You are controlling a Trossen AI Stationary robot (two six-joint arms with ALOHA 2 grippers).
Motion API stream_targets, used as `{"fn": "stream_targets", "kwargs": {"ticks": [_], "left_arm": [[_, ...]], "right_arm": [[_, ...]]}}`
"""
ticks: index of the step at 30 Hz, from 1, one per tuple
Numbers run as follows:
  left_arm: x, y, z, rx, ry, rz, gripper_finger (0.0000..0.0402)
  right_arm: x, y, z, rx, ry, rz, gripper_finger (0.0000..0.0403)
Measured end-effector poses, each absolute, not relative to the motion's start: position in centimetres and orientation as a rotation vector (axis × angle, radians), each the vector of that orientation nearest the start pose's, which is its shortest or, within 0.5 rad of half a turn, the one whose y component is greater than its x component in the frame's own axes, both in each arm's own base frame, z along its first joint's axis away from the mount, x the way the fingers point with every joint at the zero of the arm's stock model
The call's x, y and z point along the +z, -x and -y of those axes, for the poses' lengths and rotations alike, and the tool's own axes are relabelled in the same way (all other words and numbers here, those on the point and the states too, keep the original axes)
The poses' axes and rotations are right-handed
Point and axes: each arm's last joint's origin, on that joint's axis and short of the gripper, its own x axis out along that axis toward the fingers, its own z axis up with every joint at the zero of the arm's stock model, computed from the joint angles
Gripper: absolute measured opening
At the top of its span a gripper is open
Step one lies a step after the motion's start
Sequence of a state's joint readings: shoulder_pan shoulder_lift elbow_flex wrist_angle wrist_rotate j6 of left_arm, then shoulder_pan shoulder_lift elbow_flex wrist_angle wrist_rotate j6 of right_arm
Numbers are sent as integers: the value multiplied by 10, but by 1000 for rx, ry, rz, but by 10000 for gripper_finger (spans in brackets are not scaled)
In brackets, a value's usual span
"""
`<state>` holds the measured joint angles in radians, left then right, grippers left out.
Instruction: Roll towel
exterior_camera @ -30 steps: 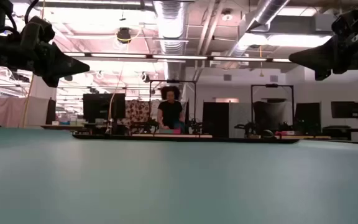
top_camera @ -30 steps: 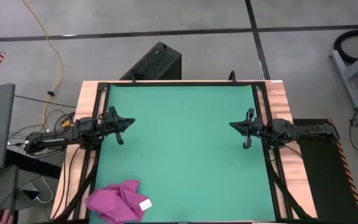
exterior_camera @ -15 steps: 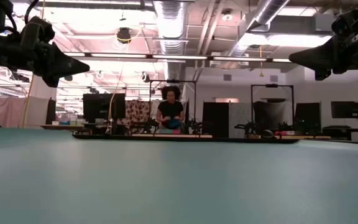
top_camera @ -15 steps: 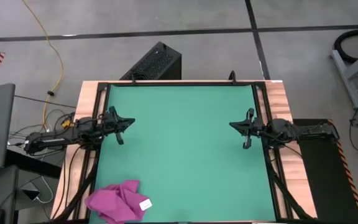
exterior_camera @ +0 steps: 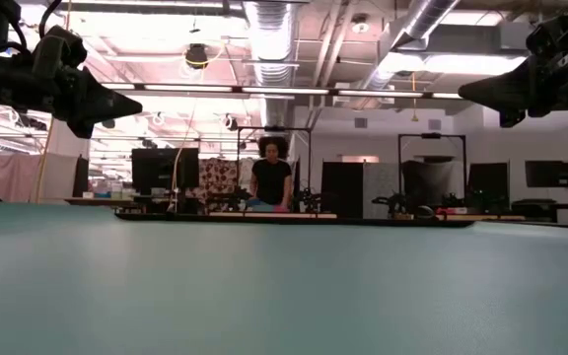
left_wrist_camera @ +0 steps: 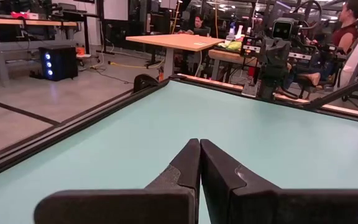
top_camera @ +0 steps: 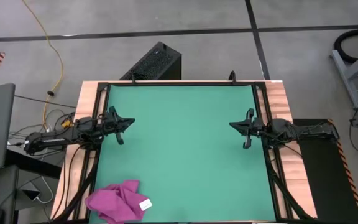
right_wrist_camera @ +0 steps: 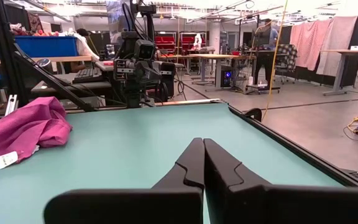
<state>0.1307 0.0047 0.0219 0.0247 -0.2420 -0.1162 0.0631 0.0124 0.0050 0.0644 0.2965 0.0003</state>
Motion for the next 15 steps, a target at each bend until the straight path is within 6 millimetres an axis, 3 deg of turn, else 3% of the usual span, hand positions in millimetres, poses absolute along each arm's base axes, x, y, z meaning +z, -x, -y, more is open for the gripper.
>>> {"fn": "stream_targets", "kwargs": {"ticks": [15], "left_arm": [[173, -94, -19, 361, 199, 76, 0]], "right_arm": [[171, -97, 2, -233, -18, 66, 17]]}}
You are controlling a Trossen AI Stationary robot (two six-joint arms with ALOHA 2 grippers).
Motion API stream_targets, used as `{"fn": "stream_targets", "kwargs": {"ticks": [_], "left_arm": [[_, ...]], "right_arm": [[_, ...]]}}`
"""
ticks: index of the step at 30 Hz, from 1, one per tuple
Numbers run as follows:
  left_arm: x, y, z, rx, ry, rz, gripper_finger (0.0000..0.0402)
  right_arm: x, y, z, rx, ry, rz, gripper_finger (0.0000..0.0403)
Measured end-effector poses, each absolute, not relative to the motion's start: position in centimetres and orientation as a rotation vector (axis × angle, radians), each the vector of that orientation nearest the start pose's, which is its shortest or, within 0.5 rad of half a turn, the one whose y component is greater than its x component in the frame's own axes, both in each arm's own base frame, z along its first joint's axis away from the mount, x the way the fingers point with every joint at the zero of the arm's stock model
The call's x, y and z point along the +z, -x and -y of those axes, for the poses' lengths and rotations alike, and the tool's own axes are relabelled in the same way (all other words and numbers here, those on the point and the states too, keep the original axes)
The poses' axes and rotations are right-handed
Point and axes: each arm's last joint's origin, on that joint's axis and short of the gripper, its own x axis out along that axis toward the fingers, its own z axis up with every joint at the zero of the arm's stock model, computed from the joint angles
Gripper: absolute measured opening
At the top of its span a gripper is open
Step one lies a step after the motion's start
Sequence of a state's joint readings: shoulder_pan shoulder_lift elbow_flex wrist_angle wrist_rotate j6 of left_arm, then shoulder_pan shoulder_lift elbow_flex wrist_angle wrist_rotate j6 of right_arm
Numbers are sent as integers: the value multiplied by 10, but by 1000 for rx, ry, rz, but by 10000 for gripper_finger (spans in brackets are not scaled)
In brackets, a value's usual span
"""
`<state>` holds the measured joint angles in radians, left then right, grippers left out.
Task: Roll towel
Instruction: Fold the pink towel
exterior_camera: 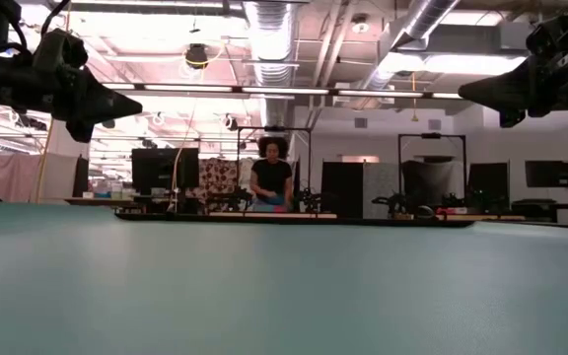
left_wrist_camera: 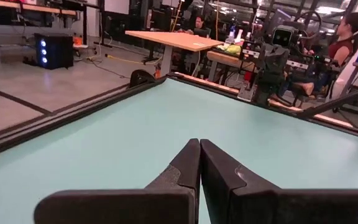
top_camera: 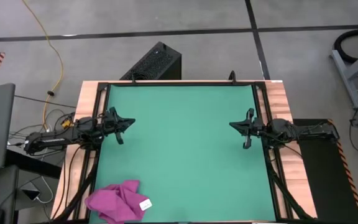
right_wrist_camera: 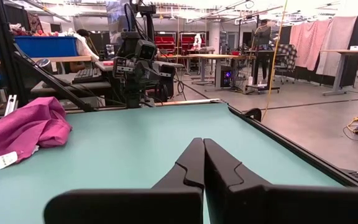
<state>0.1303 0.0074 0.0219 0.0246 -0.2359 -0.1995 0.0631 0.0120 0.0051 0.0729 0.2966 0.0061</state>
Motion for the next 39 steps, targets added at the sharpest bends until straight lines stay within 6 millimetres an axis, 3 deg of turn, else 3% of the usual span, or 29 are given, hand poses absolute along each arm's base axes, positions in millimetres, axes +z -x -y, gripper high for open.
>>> {"fn": "stream_targets", "kwargs": {"ticks": [4, 12, 16, 20, 27, 33, 36, 39], "left_arm": [[173, -94, -19, 337, 245, 81, 0], [172, -95, -17, 277, 438, 94, 0], [179, -96, -11, 51, 480, 121, 0], [202, -91, -4, -101, 468, 210, 8], [265, -77, 0, -83, 363, 324, 14], [317, -82, 4, -72, 341, 61, 14], [333, -91, 6, -62, 335, -94, 14], [344, -101, 7, -35, 307, -191, 14]], "right_arm": [[175, -97, 2, -223, -178, 116, 17], [183, -95, 4, -230, -212, 193, 18], [194, -94, 1, -133, -240, 293, 17], [204, -93, -3, -50, -193, 386, 17], [217, -105, -8, -29, -123, 383, 18], [265, -140, -19, 12, -74, 258, 36], [286, -176, -34, 56, -5, 113, 47], [294, -222, -57, 116, 86, -48, 54]]}}
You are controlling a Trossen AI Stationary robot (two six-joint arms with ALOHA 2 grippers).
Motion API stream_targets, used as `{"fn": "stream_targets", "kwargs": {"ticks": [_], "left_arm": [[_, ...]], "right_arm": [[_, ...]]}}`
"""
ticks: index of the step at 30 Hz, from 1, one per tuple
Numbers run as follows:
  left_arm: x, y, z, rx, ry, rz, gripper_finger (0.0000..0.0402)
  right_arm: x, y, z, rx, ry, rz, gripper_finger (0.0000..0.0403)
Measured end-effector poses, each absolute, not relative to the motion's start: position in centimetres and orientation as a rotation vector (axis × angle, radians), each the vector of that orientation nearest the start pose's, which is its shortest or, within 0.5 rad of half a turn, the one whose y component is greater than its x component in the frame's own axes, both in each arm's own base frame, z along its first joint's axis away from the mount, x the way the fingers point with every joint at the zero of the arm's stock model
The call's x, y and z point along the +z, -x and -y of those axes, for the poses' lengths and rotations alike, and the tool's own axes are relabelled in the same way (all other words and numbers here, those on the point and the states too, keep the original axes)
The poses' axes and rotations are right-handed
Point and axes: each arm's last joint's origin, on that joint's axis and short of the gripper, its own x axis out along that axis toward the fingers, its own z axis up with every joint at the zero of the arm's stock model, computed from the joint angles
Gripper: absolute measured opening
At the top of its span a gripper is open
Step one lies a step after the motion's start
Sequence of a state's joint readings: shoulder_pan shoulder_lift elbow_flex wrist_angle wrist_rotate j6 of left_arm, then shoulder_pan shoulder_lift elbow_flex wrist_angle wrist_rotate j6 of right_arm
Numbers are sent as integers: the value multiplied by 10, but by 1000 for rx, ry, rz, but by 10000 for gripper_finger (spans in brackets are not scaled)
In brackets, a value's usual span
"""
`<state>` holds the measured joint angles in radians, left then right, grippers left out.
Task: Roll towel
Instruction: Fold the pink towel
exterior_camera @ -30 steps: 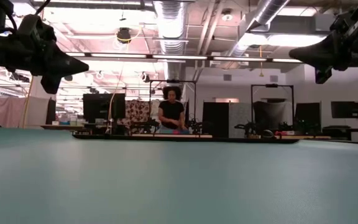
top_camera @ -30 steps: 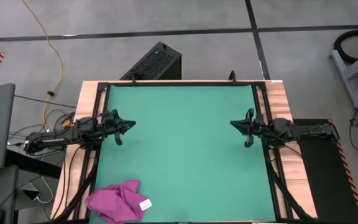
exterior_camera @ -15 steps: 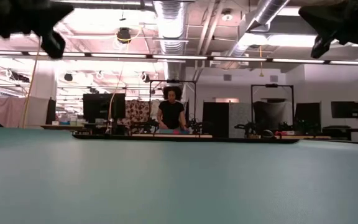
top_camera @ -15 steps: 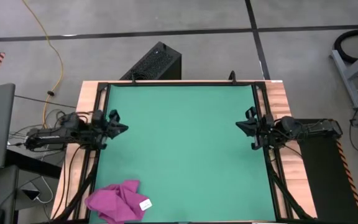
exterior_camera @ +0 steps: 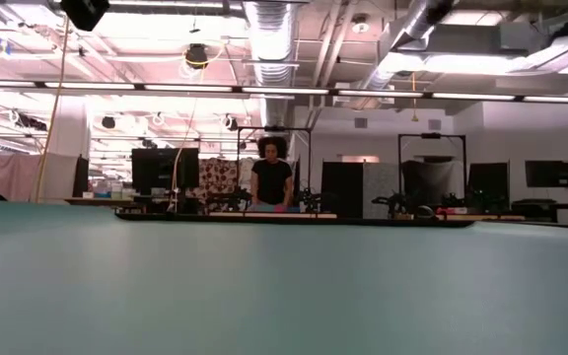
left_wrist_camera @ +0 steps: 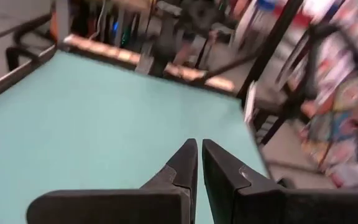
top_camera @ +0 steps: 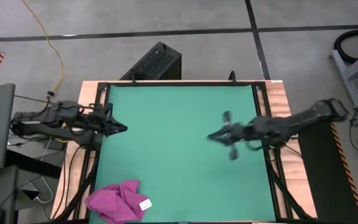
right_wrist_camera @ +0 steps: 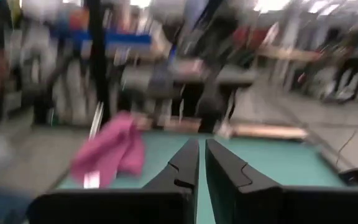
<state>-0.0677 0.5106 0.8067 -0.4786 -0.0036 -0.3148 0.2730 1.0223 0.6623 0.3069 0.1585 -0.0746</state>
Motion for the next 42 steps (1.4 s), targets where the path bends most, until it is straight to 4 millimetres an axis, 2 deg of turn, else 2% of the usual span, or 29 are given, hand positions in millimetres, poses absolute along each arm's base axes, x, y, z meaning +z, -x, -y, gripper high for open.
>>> {"fn": "stream_targets", "kwargs": {"ticks": [2, 4, 9, 13, 20, 24, 28, 31, 35, 42], "left_arm": [[350, -108, 7, -11, 275, -208, 14], [355, -113, 7, 10, 248, -205, 14], [367, -115, 6, 40, 187, -177, 14], [372, -111, 5, 45, 155, -156, 14], [373, -105, 4, 56, 45, -143, 14], [372, -106, 3, 84, 16, -152, 14], [371, -105, 3, 94, 13, -167, 14], [370, -105, 3, 96, 29, -175, 14], [367, -105, 3, 100, 69, -202, 14], [364, -104, 3, 107, 111, -229, 14]], "right_arm": [[291, -254, -76, 156, 152, -123, 56], [279, -285, -93, 169, 206, -207, 58], [265, -352, -134, 215, 232, -244, 73], [233, -394, -165, 251, 257, -313, 108], [199, -456, -201, 264, 196, -315, 195], [194, -479, -221, 297, 140, -274, 225], [192, -493, -249, 321, 86, -227, 227], [182, -500, -270, 334, 81, -213, 222], [177, -506, -294, 292, 71, -173, 216], [155, -512, -318, 221, 80, -168, 215]]}}
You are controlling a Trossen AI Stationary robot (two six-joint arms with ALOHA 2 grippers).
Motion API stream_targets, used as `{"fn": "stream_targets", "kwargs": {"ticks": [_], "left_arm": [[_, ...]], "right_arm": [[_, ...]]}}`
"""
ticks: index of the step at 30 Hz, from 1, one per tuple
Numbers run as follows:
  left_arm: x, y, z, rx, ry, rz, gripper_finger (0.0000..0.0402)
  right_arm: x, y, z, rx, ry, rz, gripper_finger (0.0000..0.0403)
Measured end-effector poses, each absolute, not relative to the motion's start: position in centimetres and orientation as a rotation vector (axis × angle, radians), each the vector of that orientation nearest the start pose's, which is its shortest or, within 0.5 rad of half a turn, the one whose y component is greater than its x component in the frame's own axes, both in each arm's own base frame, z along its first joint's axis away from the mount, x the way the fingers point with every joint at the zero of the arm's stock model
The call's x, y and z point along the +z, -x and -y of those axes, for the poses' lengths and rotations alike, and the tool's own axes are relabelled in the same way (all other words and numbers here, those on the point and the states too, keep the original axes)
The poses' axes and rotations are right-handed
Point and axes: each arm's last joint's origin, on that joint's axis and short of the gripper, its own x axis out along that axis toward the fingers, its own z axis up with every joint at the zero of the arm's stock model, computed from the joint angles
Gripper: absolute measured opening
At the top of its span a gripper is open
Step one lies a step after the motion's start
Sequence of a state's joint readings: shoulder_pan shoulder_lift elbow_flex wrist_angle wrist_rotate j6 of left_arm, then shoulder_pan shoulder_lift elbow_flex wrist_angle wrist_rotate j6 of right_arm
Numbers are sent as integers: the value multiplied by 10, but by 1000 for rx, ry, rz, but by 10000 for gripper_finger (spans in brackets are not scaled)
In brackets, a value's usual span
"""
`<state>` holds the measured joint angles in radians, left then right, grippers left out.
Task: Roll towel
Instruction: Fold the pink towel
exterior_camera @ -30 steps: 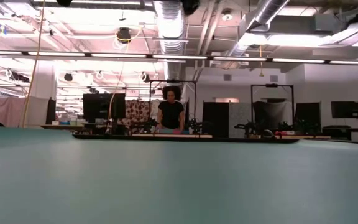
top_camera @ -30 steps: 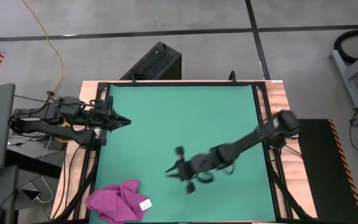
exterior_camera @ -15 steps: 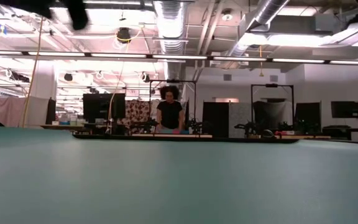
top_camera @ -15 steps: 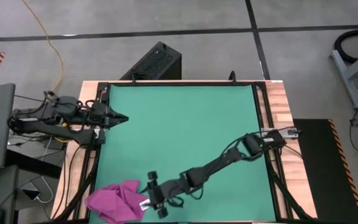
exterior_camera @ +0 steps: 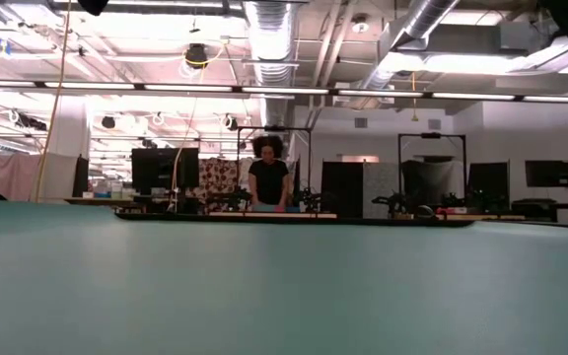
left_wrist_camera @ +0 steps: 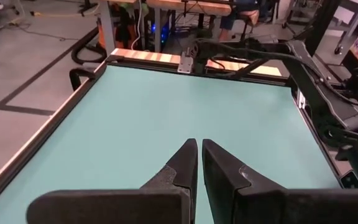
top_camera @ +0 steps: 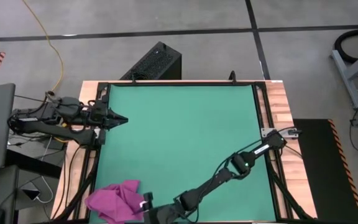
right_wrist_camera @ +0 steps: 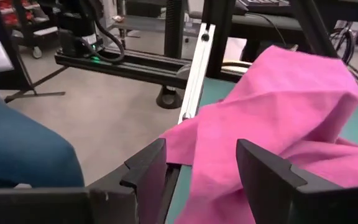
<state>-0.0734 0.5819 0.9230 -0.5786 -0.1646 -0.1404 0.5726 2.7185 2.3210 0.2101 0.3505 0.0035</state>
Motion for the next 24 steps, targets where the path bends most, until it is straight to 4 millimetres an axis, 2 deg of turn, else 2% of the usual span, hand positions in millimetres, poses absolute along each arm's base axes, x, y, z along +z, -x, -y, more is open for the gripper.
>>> {"fn": "stream_targets", "kwargs": {"ticks": [4, 9, 20, 24], "left_arm": [[364, -104, 3, 108, 116, -232, 14], [364, -104, 3, 109, 114, -237, 14], [364, -104, 3, 117, 79, -238, 14], [364, -104, 2, 140, 75, -237, 14]], "right_arm": [[145, -513, -326, 224, 21, -169, 215], [129, -512, -323, 186, -7, -250, 214], [122, -522, -302, 108, -16, -320, 214], [119, -526, -293, 91, -7, -346, 184]]}}
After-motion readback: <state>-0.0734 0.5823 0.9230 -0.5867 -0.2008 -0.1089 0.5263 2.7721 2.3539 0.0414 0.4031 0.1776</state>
